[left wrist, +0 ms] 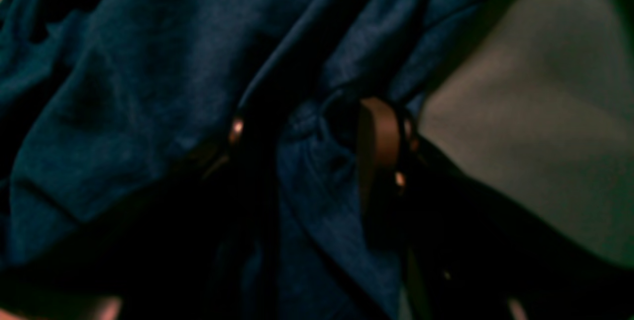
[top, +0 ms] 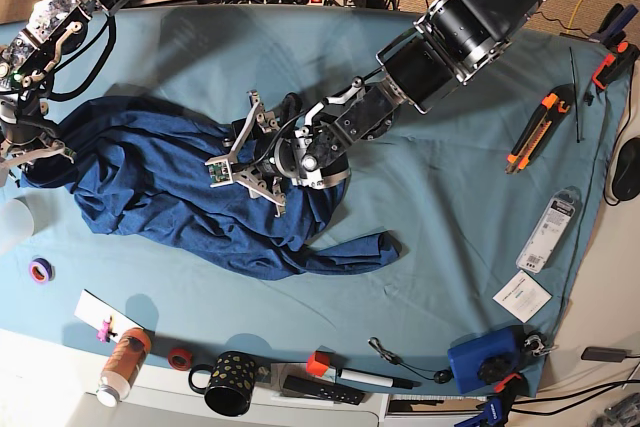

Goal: Layout the t-shirt on the table in an organized manner, then fold the t-shirt properly
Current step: 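Hold the grasped fabric with the left gripper and adjust its grip, then drag the grasped fabric with the left gripper away from the shirt body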

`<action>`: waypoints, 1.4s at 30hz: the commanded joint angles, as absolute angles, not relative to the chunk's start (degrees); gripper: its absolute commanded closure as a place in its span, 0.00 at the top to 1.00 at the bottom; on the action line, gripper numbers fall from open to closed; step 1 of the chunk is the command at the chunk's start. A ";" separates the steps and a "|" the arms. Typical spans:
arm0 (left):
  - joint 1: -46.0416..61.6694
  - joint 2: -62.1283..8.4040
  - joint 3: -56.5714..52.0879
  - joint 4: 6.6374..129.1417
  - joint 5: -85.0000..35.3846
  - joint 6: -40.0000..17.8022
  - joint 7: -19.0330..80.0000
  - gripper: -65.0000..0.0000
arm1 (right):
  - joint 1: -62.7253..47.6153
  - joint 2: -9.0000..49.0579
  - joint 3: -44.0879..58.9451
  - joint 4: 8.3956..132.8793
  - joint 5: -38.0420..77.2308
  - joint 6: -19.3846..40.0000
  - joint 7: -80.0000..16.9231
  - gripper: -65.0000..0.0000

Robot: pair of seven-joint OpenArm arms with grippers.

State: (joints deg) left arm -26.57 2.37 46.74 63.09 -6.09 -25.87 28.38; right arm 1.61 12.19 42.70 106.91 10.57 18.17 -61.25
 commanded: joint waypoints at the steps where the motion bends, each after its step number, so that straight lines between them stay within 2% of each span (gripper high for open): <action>1: -27.62 2.94 46.61 63.22 -5.17 -25.28 29.52 0.36 | 2.35 13.17 42.81 107.83 11.09 18.15 -59.77 0.00; 5: -27.59 3.01 46.61 63.22 -5.15 -25.54 28.25 0.09 | 2.35 13.17 42.81 107.83 11.09 18.17 -59.77 0.00; 10: -27.64 3.01 46.61 63.22 -5.13 -26.96 25.43 0.00 | 2.35 13.17 42.81 107.83 11.09 18.17 -59.75 0.00; 17: -27.62 2.94 46.59 63.42 -5.15 -27.16 27.05 0.00 | 2.37 13.19 42.81 107.83 11.09 18.17 -59.68 0.00; 21: -27.62 1.39 46.59 66.59 -7.84 -31.62 34.65 0.00 | 2.37 13.19 42.81 107.83 11.60 18.15 -59.66 0.00; 24: -27.62 -1.45 46.59 70.96 -12.40 -31.53 39.29 0.00 | 2.37 13.19 42.81 107.83 13.06 18.17 -59.92 0.00; 32: -27.59 -10.74 46.59 85.27 -14.20 -25.58 40.10 0.00 | 2.35 13.15 42.81 107.83 17.39 18.48 -61.78 0.00; 39: -26.92 -15.88 46.59 94.13 -14.22 -24.93 42.26 0.00 | 2.35 13.15 42.81 107.83 27.59 23.00 -66.96 0.00; 42: -25.82 -16.36 46.59 95.64 -14.15 -21.80 42.94 0.00 | 2.35 13.13 42.81 107.83 32.34 24.97 -69.84 0.00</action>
